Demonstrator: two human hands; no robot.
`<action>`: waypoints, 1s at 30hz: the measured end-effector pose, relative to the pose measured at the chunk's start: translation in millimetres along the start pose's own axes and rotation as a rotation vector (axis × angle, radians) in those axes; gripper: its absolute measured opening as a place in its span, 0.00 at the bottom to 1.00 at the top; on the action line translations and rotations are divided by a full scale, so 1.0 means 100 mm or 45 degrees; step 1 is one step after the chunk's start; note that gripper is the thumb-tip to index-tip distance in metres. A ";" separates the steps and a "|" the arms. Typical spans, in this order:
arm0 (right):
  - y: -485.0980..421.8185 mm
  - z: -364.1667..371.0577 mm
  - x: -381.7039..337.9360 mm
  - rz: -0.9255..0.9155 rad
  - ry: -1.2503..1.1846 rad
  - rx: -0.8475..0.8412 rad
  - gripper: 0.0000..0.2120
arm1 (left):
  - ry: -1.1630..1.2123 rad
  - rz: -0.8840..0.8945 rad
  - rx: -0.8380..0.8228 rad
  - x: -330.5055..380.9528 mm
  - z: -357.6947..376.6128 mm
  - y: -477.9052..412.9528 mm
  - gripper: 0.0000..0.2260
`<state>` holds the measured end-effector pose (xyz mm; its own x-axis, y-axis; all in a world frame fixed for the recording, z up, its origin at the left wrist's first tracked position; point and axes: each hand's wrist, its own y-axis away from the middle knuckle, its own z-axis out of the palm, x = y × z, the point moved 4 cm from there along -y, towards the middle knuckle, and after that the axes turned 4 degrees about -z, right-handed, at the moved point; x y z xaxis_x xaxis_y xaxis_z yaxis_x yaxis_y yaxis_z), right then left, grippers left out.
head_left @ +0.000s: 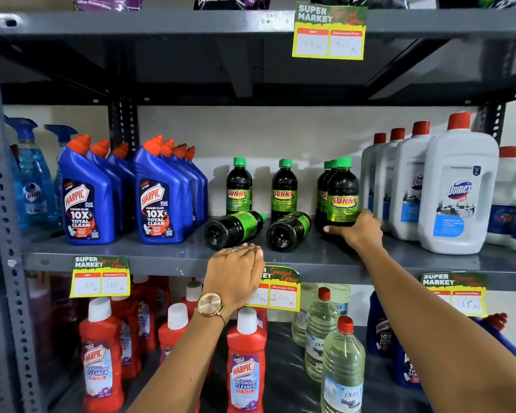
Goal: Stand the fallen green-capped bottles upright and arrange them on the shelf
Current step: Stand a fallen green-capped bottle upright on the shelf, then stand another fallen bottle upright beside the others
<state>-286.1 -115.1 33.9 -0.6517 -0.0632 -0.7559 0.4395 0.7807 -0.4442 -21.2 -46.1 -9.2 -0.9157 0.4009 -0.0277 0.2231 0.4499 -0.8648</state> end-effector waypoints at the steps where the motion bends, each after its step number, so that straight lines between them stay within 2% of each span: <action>1: 0.00 0.00 0.01 0.008 0.012 -0.010 0.44 | 0.006 0.006 -0.011 0.00 0.00 0.00 0.17; 3: 0.04 -0.02 -0.01 0.003 0.098 0.031 0.53 | 0.015 0.031 -0.028 0.00 -0.01 0.01 0.18; 4: 0.08 -0.08 -0.06 -0.036 0.138 0.120 0.55 | 0.029 0.050 -0.035 -0.01 -0.02 0.01 0.18; 5: 0.14 -0.14 -0.13 -0.120 0.148 0.255 0.52 | 0.066 0.073 -0.030 -0.02 -0.03 0.02 0.18; 7: 0.30 -0.25 -0.30 -0.354 0.026 0.489 0.36 | 0.201 0.130 0.010 -0.07 -0.11 0.04 0.18; 8: 0.39 -0.25 -0.39 -0.455 -0.053 0.488 0.29 | 0.257 0.162 0.033 -0.11 -0.17 0.06 0.17; 9: 0.45 -0.19 -0.46 -0.518 -0.076 0.389 0.26 | 0.276 0.202 0.077 -0.15 -0.25 0.08 0.16; 10: 0.50 -0.11 -0.53 -0.545 -0.038 0.225 0.27 | 0.274 0.240 0.137 -0.21 -0.32 0.10 0.15; 13: 0.55 0.17 -0.61 -0.382 0.069 -0.225 0.35 | 0.231 0.158 0.286 -0.51 -0.49 0.18 0.12; 15: 0.50 0.23 -0.63 -0.220 0.219 -0.309 0.37 | 0.135 -0.050 0.297 -0.76 -0.51 0.22 0.12; 17: 0.41 0.29 -0.63 -0.078 0.296 -0.407 0.39 | -0.012 -0.167 0.225 -0.93 -0.44 0.26 0.16; 20: 0.33 0.42 -0.65 0.230 0.073 -0.628 0.47 | -0.139 -0.134 0.099 -1.02 -0.28 0.30 0.22; 22: 0.33 0.47 -0.70 0.330 0.040 -0.716 0.42 | -0.148 -0.128 0.082 -1.03 -0.25 0.30 0.21; 25: 0.32 0.54 -0.71 0.355 -0.013 -0.661 0.36 | -0.144 -0.100 0.086 -1.00 -0.26 0.27 0.19; 30: 0.37 0.58 -0.54 0.214 -0.230 -0.277 0.41 | -0.138 -0.046 0.117 -1.03 -0.22 0.27 0.18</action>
<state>-198.3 -118.8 30.3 -0.4524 -0.0164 -0.8917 0.3765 0.9029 -0.2076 86.1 -57.8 -18.8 -0.9545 0.2946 -0.0455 0.1622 0.3852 -0.9085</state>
